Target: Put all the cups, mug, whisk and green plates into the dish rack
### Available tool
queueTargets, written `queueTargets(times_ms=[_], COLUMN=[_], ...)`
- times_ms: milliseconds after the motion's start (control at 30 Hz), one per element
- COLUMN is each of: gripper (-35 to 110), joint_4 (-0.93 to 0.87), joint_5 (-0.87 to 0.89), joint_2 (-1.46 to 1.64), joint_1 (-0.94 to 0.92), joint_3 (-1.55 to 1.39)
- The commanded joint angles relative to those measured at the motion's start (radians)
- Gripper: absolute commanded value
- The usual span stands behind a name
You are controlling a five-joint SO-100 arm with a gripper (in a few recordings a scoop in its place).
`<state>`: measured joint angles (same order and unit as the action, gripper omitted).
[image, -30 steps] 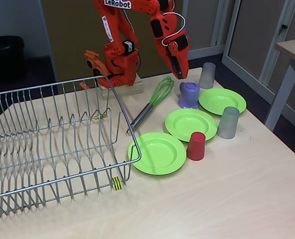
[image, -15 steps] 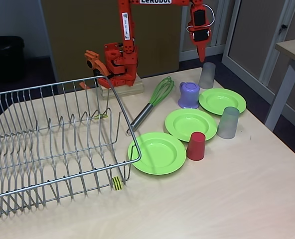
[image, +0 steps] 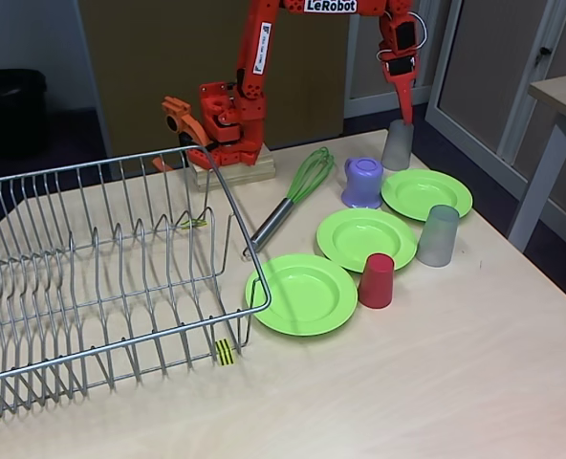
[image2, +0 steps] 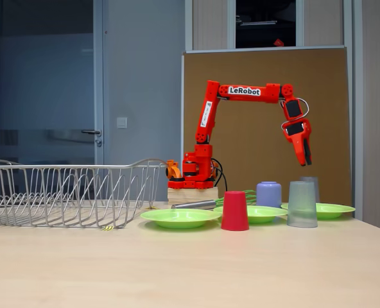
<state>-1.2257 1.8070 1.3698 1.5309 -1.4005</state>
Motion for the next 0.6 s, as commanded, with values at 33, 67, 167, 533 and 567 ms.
queueTargets(times_ms=[33,67,167,533,567], gripper=[40,40,40,38,38], joint_4=[0.054,0.061,0.080,0.100,0.103], joint_5=[-0.032,-0.032,-0.026,-0.034,-0.043], joint_2=[-0.026,-0.041,-0.086,-0.132,-0.130], joint_1=[0.032,0.037,0.051,0.060,0.060], joint_3=[0.038,0.048,0.077,0.078,0.071])
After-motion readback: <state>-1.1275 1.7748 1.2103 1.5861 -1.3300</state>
